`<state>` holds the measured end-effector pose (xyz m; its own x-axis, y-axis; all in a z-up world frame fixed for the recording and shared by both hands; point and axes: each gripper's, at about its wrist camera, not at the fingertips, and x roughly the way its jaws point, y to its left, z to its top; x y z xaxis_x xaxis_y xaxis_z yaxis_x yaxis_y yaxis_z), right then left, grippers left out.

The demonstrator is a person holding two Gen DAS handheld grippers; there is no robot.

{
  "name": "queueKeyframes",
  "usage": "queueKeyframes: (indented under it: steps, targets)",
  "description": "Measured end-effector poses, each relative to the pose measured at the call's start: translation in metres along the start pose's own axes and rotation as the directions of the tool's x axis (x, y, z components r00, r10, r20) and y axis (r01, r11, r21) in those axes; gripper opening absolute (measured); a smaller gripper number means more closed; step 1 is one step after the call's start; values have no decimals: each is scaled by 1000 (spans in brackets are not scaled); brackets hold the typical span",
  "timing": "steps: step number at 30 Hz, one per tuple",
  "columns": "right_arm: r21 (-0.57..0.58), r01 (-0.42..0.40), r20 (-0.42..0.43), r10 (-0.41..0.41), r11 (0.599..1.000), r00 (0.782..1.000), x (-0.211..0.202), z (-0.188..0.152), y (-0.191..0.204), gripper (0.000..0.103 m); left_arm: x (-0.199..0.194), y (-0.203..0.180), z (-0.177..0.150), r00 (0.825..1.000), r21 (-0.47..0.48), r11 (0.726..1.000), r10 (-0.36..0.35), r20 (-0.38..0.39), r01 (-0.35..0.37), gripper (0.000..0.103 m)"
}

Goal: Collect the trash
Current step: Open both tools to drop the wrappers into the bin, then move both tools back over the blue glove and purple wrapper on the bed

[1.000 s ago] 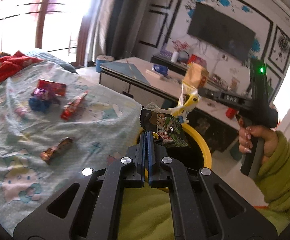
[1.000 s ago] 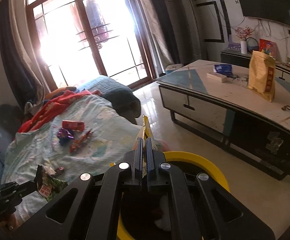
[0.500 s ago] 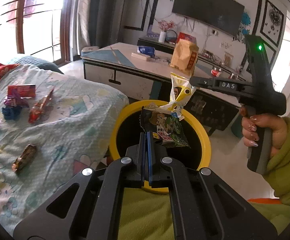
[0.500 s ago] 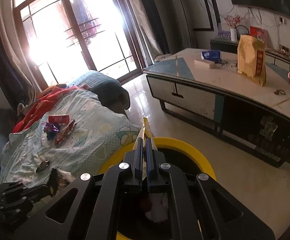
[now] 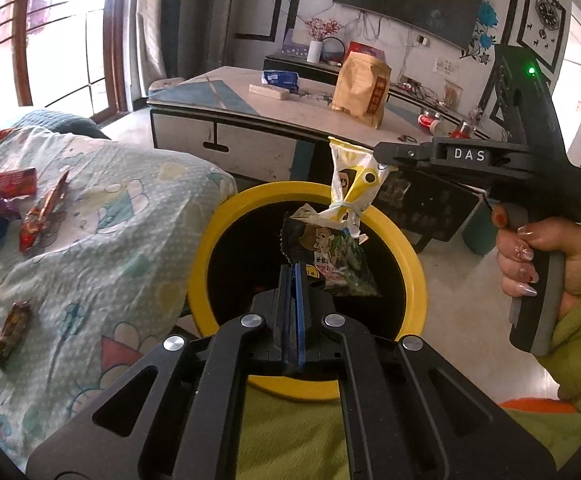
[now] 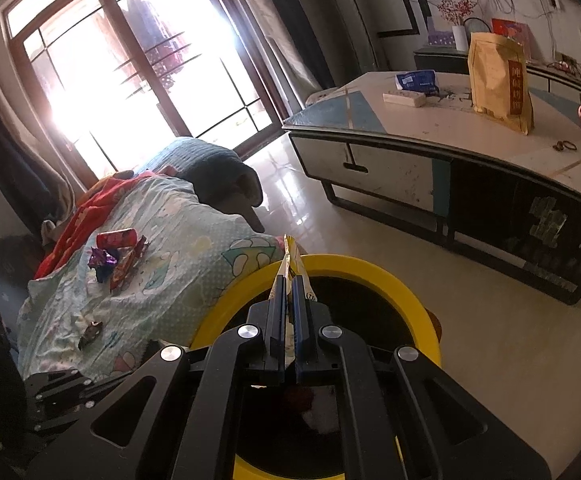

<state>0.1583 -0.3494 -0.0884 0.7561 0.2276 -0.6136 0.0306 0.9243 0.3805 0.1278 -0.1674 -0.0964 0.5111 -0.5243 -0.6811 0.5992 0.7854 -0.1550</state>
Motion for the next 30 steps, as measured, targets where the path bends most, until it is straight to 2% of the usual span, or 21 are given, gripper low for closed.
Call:
queueKeyframes:
  steps: [2, 3, 4, 5, 6, 8, 9, 10, 12, 19, 30]
  targets:
    - [17, -3, 6, 3, 1000, 1000, 0, 0, -2, 7, 3, -1, 1, 1000, -2, 1000, -3, 1, 3, 5]
    - [19, -3, 10, 3, 1000, 1000, -1, 0, -4, 8, 3, -1, 2, 1000, -9, 1000, -3, 2, 3, 23]
    - [25, 5, 16, -5, 1000, 1000, -1, 0, -5, 15, 3, 0, 2, 1000, -18, 1000, -3, 4, 4, 48]
    - [31, 17, 21, -18, 999, 1000, -2, 1, -7, 21, 2, 1, 2, 1000, -29, 1000, -7, 12, 7, 54]
    - [35, 24, 31, -25, 999, 999, -3, 1, -7, 34, 0, 2, 1, 1000, -40, 999, -10, 19, 11, 55]
    - [42, 31, 48, -33, 999, 998, -6, 1, -8, 38, -3, 5, 0, 999, -53, 999, -1, 35, 3, 65]
    - [42, 32, 50, -35, 999, 998, -7, 1, -7, 40, -7, 7, 0, 999, -66, 998, 7, 50, -3, 79]
    - [43, 34, 52, -36, 998, 998, -7, 2, -8, 46, -10, 11, 1, 998, -83, 997, 11, 63, -5, 89]
    - [40, 36, 60, -38, 999, 997, -9, 1, -4, 51, -15, 16, 1, 996, -110, 994, 18, 84, -9, 91]
    - [-39, 16, 79, -13, 999, 997, -12, 0, 23, 58, -37, 31, 2, 988, -164, 985, 68, 140, -44, 92]
    - [-120, -11, 84, 21, 993, 996, -16, -3, 57, 64, -68, 48, 1, 961, -203, 972, 166, 220, -121, 92]
